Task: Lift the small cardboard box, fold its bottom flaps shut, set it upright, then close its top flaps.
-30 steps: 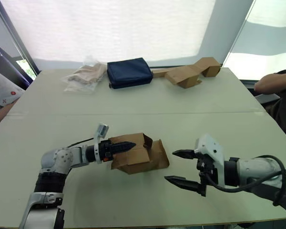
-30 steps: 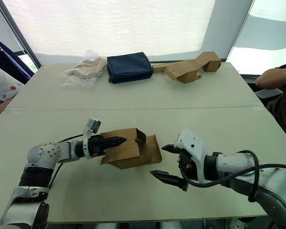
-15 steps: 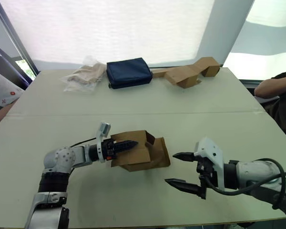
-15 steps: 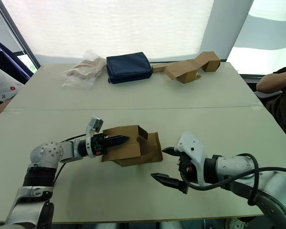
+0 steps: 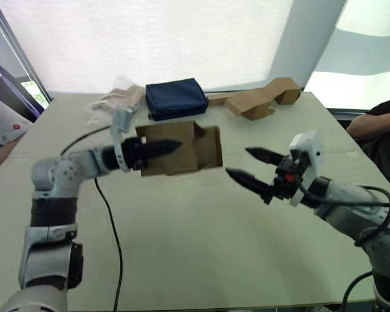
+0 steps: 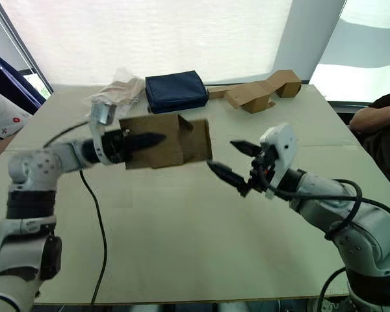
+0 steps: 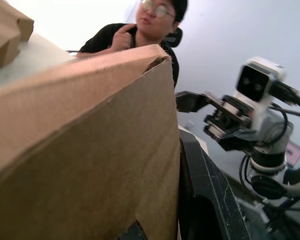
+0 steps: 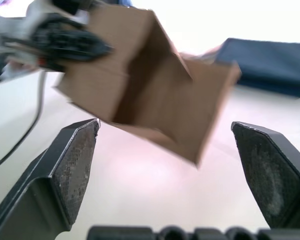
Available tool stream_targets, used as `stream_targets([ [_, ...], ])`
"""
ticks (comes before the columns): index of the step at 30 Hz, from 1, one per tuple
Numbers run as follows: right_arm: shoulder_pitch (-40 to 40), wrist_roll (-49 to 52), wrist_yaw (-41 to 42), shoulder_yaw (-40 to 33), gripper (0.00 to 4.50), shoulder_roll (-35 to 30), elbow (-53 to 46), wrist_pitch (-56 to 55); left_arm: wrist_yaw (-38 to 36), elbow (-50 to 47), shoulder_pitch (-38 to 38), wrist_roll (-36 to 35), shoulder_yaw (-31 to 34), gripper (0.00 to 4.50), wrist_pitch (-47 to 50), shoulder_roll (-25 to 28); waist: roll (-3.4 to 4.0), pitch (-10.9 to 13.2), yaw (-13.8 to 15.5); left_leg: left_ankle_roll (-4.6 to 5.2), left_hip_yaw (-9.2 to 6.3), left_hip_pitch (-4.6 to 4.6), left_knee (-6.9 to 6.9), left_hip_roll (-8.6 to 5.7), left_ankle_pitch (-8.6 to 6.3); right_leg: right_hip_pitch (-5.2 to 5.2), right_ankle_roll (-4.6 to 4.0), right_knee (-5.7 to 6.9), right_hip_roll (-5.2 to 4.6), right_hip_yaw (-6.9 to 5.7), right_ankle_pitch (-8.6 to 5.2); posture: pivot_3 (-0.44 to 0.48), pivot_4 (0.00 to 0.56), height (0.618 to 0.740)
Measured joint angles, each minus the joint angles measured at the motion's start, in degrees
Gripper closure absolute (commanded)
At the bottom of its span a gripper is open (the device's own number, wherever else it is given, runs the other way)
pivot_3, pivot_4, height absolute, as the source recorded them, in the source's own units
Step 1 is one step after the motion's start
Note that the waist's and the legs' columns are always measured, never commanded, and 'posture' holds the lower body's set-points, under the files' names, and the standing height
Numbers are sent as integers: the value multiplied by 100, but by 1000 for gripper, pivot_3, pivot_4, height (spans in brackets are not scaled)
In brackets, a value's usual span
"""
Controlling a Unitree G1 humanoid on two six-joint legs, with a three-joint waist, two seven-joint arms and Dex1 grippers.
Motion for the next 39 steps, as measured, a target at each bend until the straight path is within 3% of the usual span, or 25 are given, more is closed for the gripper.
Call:
stream_targets([
  [3, -526, -100, -448, 45, 1394, 519, 285, -134, -487, 303, -354, 336, -376, 4500, -397, 141, 1, 3, 3, -19, 0, -1, 2, 0, 11, -4, 0, 13, 1, 0, 0, 0, 150, 740],
  [9, -1410, -140, -1164, 68, 3882, 1572, 645, -497, -1303, 1062, -1401, 867, -761, 4500, -1116, 251, 5, 5, -6, -16, 1, -3, 0, 0, 10, -8, 0, 14, 6, 1, 0, 0, 150, 740],
  [11, -1525, -126, -1310, 53, 4478, 1719, 674, -567, -1493, 1153, -1484, 974, -849, 4500, -1238, 237, 6, 5, -8, -17, 1, -4, 0, 0, 10, -9, 0, 13, 3, 1, 0, 0, 150, 740],
  [30, -1135, -284, -999, 749, 4478, 1725, 488, -355, -1618, 1254, -1458, 1053, -814, 4500, -1376, -4, 5, 5, -33, -12, -1, -9, 3, 4, 7, -17, 0, 22, 4, 2, 0, 0, 150, 740],
  [39, -1291, -430, -818, 868, 4478, 1952, 553, -463, -1842, 553, -1143, 689, -726, 4500, -817, 93, 6, 6, -32, -12, -2, -8, 3, 4, 7, -17, 0, 25, 3, 2, 0, 0, 150, 740],
])
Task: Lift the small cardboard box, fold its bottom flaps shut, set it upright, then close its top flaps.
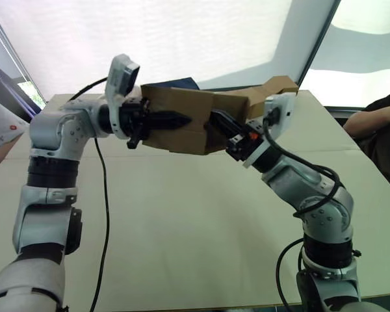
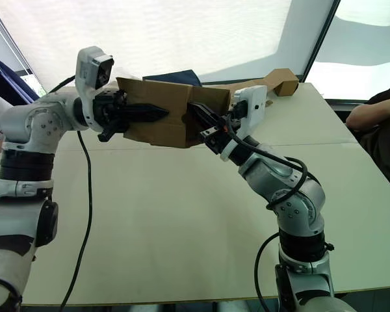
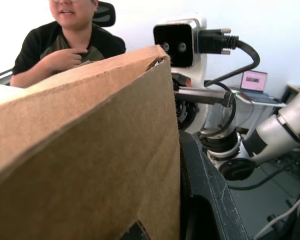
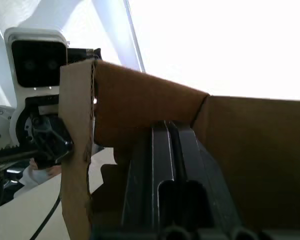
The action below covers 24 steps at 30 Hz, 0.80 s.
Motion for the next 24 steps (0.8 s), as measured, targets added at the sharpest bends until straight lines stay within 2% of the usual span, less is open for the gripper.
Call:
stream_targets([
  [12, -213, -60, 232, 62, 4478, 16, 29, 14, 271, 208, -3, 51, 45, 4500, -164, -113, 0, 0, 2, 0, 0, 0, 0, -1, 0, 0, 0, 0, -2, 0, 0, 0, 150, 740],
  [20, 144, -104, 602, 71, 4478, -785, -386, 293, 449, 273, -2, 95, 57, 4500, -277, -114, 0, 0, 9, 1, 0, -1, 0, -1, -1, 0, 0, -2, -1, 0, 0, 0, 150, 740],
  [24, 537, 241, 821, -360, 4478, -1430, -623, 530, 480, 241, 85, 107, 53, 4500, -279, -97, 0, 0, 25, 4, 0, -3, 0, -2, -2, 0, 0, -5, -2, 0, 0, 0, 150, 740],
])
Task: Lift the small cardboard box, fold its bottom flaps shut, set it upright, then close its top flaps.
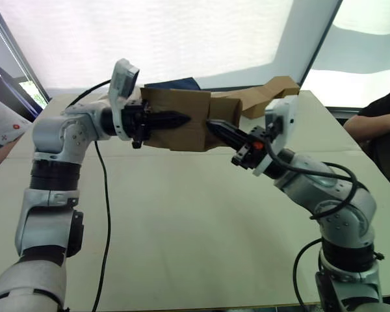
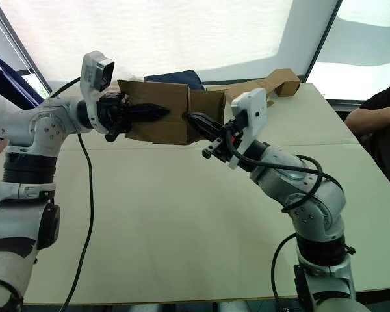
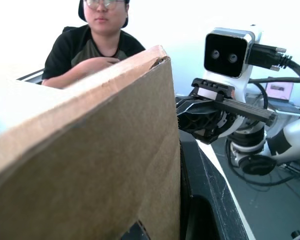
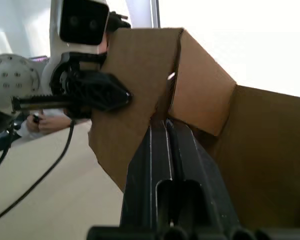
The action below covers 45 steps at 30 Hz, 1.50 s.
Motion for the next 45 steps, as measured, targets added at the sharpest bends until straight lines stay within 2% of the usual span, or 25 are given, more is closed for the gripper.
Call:
stream_targets([
  [4, 576, 548, 233, -521, 4478, -613, -217, 255, 7, -23, 90, -3, 3, 4500, 5, 19, -2, 1, 11, 1, 0, -2, 1, 1, 0, 0, 0, -2, 0, 0, 0, 0, 150, 740],
  [6, 1017, 612, 420, -502, 4478, -903, -359, 384, 11, -29, 87, -6, 5, 4500, 7, 38, -3, 1, 10, 3, -2, -1, 1, 1, -2, 2, 0, -3, 3, 0, 0, 0, 150, 740],
  [9, 1209, 498, 494, -253, 4478, -939, -410, 424, 22, -27, 67, -10, 4, 4500, 18, 9, -2, 1, -33, 3, 3, 3, 1, 2, -2, 2, 0, -1, 9, 5, 0, 0, 150, 740],
  [15, 838, -269, 426, 362, 4478, -626, -226, 114, 40, -90, 22, -76, 6, 4500, 131, -22, -3, 2, -17, 3, -1, 2, 3, 8, -2, 2, 0, -2, 26, 9, 0, 0, 150, 740],
  [19, 419, -641, 403, 425, 4478, -388, 74, -108, 33, -336, 27, -201, 6, 4500, 274, -21, -3, 2, 5, 3, -3, 2, 3, 9, -2, 2, -1, -2, 26, 8, 0, 0, 150, 740],
  [29, 27, -516, 480, 462, 4478, 224, 232, -152, 240, -499, 107, -297, 9, 4500, 387, -49, -3, 2, -3, 2, -3, 2, 3, 12, -1, 1, -1, 1, 27, 8, 0, 0, 150, 740],
  [40, 63, -737, 848, 616, 4478, 70, 330, -145, 278, -496, 183, -316, 9, 4500, 341, -75, -3, 2, 1, 3, -2, 2, 3, 11, -1, 1, -1, 0, 26, 8, 0, 0, 150, 740],
  [45, 200, 56, 1092, -225, 4478, -379, 305, 48, 285, -454, 185, -309, 13, 4500, 267, -38, -3, 2, 16, 3, -2, 0, 3, 9, -2, 1, -1, -1, 22, 8, 0, 0, 150, 740],
])
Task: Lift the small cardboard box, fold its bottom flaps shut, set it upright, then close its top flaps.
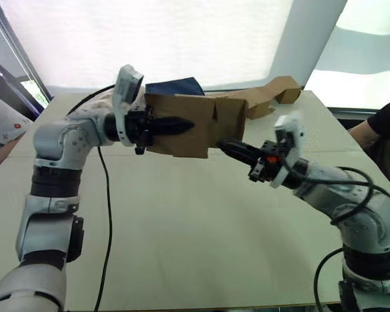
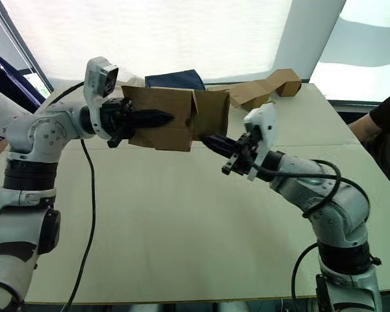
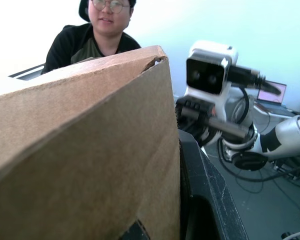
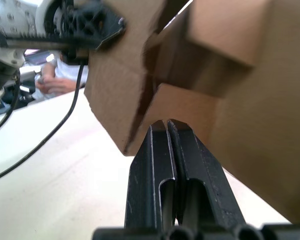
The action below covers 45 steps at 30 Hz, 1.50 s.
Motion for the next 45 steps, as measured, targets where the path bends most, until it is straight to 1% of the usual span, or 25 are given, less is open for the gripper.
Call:
stream_targets([
  [3, -3, 558, -14, -398, 4478, -131, -92, 98, -1, 36, 0, 3, -1, 4500, -27, 15, 0, 0, -29, 0, 0, 2, 0, 4, 0, 0, 0, 1, 6, 1, 0, 0, 150, 740],
  [4, -35, 904, -166, -737, 4478, -225, 35, 166, -17, 39, 0, 7, -1, 4500, -48, 17, 5, 3, -22, 0, 1, 2, 0, 4, 0, 0, 0, 2, 5, 2, 0, 0, 150, 740],
  [5, -159, 898, -306, -1048, 4478, -318, 288, 106, -22, 39, 0, 9, -1, 4500, -104, 18, 5, 3, -13, 0, 3, 2, 0, 3, 0, 0, 0, 1, 4, 2, 0, 0, 150, 740],
  [7, -224, 756, -489, -1280, 4478, -329, 640, -80, -16, 37, 0, 10, 0, 4500, -132, 23, 5, 3, -7, 0, 3, 3, 0, 3, 0, 1, 0, 1, 4, 2, 0, 0, 150, 740],
  [12, -395, -5, -1031, -1081, 4478, -173, 1440, -296, 24, -48, 5, 2, -2, 4500, -131, -22, 6, 3, -30, 0, 6, 3, -1, 4, 0, -2, 0, 3, 6, 6, 0, 0, 150, 740],
  [16, -438, -529, -1133, -678, 4478, -112, 1620, -325, 46, -87, 6, -2, -1, 4500, -131, -21, 6, 3, -28, 0, 6, 3, -1, 6, 0, -2, 0, 3, 8, 6, 0, 0, 150, 740],
  [20, -433, -722, -1066, -271, 4478, 222, 1584, -339, 74, -85, 5, 1, -2, 4500, -133, -26, 6, 3, -29, -1, 5, 3, -1, 7, 0, -2, 0, 4, 10, 6, 0, 0, 150, 740],
  [23, -302, -662, -919, -64, 4478, 572, 1291, -348, 76, -81, 6, 8, -6, 4500, -142, -36, 6, 3, -22, -1, 3, 2, -1, 8, 0, -2, 0, 4, 10, 6, 0, 0, 150, 740],
  [26, -103, -389, -790, -59, 4478, 793, 978, -345, 69, -70, 5, 33, -10, 4500, -149, -30, 6, 3, -2, -1, 3, 1, 0, 7, 0, -2, 0, 4, 8, 5, 0, 0, 150, 740],
  [33, 111, 371, -602, -149, 4478, 962, 573, -322, -2, 43, 5, 132, -13, 4500, -250, -23, 6, 3, -10, -1, 3, 2, 0, 6, 0, -2, 0, 4, 8, 4, 0, 0, 150, 740],
  [37, 200, 815, -690, -240, 4478, 1255, 557, -348, -28, 84, 3, 156, -14, 4500, -261, -56, 6, 3, -24, -1, 3, 3, 0, 8, 0, -2, 0, 6, 10, 5, 0, 0, 150, 740],
  [40, 222, 953, -733, -256, 3772, 1326, 563, -383, -16, 84, 3, 177, -14, 4500, -261, -68, 6, 3, -24, -1, 3, 3, 0, 7, 0, -2, 0, 5, 9, 5, 0, 0, 150, 740],
  [43, 222, 1060, -735, -272, 2577, 1411, 616, -487, -5, 84, 3, 181, -14, 4500, -260, -84, 6, 3, -23, -1, 3, 3, 0, 7, 0, -2, 0, 6, 10, 4, 0, 0, 150, 740],
  [44, 222, 1114, -734, -286, 2301, 1424, 644, -497, -4, 84, 3, 181, -14, 4500, -260, -84, 6, 3, -24, -1, 4, 3, 0, 7, 0, -2, 0, 6, 9, 5, 0, 0, 150, 740],
  [45, 222, 1264, -742, -332, 2301, 1511, 705, -516, -5, 84, 3, 181, -14, 4500, -259, -84, 6, 3, -25, -1, 3, 3, 0, 8, 0, -2, 0, 6, 10, 5, 0, 0, 150, 740],
])
